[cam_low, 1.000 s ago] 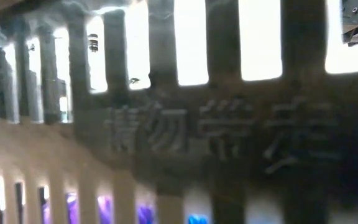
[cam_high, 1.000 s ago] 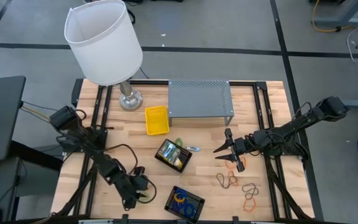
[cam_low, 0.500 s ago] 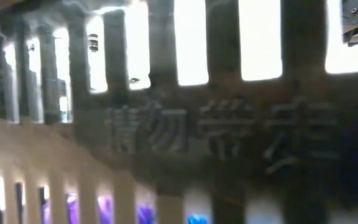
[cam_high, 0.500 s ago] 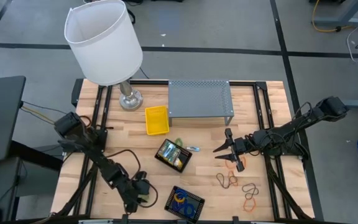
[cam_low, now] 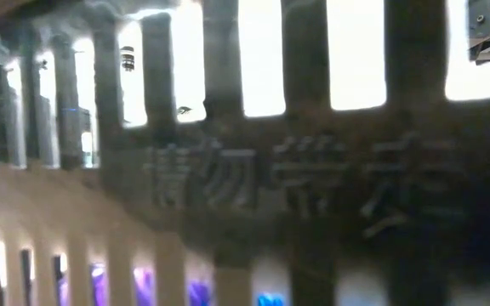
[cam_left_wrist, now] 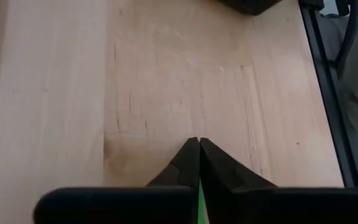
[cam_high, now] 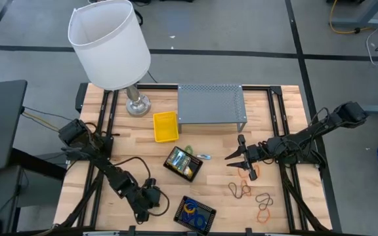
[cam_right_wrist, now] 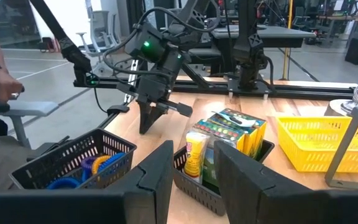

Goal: Pick & Place Office Desk Supplies
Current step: Put the green rubber band into the yellow bin

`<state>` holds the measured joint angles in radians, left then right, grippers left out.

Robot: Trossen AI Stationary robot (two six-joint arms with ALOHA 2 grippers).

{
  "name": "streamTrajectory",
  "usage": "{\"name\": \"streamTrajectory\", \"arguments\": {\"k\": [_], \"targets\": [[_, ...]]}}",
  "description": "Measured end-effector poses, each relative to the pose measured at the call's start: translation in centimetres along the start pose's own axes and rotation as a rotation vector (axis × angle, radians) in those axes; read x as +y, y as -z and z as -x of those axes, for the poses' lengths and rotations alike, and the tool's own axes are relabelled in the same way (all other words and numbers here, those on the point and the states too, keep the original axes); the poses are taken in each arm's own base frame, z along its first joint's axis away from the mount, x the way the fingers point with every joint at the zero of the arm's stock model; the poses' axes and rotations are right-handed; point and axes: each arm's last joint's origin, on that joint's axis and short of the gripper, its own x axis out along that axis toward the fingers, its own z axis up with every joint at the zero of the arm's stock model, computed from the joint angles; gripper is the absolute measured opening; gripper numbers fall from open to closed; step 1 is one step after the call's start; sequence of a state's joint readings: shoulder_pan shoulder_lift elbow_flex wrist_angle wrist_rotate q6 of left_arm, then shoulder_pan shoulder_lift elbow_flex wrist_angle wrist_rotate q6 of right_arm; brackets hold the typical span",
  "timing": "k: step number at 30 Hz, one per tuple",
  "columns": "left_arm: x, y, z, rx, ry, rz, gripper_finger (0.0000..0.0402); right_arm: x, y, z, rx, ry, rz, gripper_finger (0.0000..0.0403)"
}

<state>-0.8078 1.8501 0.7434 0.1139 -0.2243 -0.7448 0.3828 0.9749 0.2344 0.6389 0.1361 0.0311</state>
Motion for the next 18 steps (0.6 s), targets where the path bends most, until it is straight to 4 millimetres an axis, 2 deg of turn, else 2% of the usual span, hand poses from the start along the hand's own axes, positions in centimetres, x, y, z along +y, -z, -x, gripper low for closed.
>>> {"name": "streamTrajectory", "arguments": {"k": [6,11,18], "targets": [[-0.1,-0.8,2.1,-0.026,0.010,-0.010,0.0003,0.0,0.0,0.0,0.000,0.002,0.000,0.0123],[0.3,-1.2,3.7,-0.056,-0.053,-0.029,0.0002,0.0,0.0,0.0,-0.001,0.001,-0.003,0.0123],[0.9,-1.8,4.7,-0.115,-0.160,-0.071,0.0001,0.0,0.0,0.0,0.000,0.001,-0.003,0.0123]]}}
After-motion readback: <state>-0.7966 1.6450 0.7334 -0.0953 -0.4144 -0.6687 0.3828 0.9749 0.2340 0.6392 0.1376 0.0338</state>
